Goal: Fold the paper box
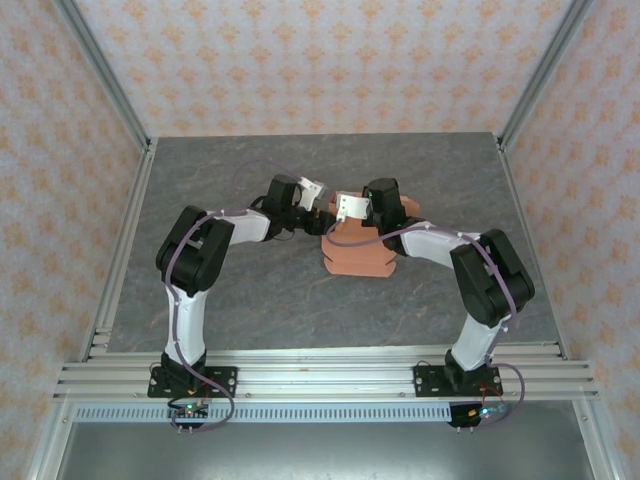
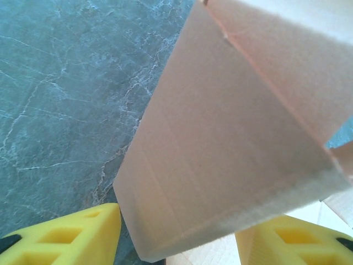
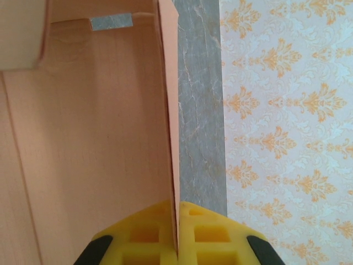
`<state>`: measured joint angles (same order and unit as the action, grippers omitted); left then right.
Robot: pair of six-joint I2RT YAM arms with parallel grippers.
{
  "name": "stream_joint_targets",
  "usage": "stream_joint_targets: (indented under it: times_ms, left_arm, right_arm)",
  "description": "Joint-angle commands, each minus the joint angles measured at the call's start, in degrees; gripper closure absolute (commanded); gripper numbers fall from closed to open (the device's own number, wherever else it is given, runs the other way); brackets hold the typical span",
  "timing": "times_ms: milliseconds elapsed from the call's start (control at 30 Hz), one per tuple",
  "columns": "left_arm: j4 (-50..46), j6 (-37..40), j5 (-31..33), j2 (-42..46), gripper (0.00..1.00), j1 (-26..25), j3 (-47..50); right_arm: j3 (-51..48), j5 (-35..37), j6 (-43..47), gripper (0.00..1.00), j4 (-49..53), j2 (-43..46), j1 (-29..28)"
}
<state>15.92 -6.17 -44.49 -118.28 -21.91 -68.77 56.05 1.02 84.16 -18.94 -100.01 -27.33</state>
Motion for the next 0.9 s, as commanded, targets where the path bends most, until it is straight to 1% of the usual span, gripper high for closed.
stream_joint_targets:
  times_ms: [0,233,400,567,700,800,867]
  left_arm:
    - [4.13,-0.22,3.97,3.49,0.41,0.22,1.02]
    - [2.94,2.26,4.31,4.41,0.4,-0.18,1.08]
    - [0.22,5.31,7.74,4.55,0.4,-1.32,-0.22]
    - [2.61,5.04,10.87,4.72,0.39,-1.83,0.36]
    - [5.26,3.96,12.07,4.33,0.39,-1.98,0.88]
    - [6.51,3.47,13.31,4.37,0.41,-1.96,1.4]
    - [7.25,3.48,14.12,4.7,0.41,-2.06,2.0]
  right_arm:
    - [1.57,-2.06,-2.06,1.0,5.49,1.97,-0.56]
    - [2.73,-2.53,-2.92,1.0,8.03,2.08,-0.51]
    - [3.66,-3.21,-3.63,1.0,9.81,2.18,-0.55]
    - [3.8,-3.09,-3.37,1.0,10.38,2.25,-0.58]
    - [2.95,-2.01,-2.56,1.0,9.3,1.88,-0.91]
    - [2.48,-0.52,-1.9,1.0,8.18,1.34,-1.23]
    - [2.8,2.11,-1.74,1.0,7.36,0.41,-1.79]
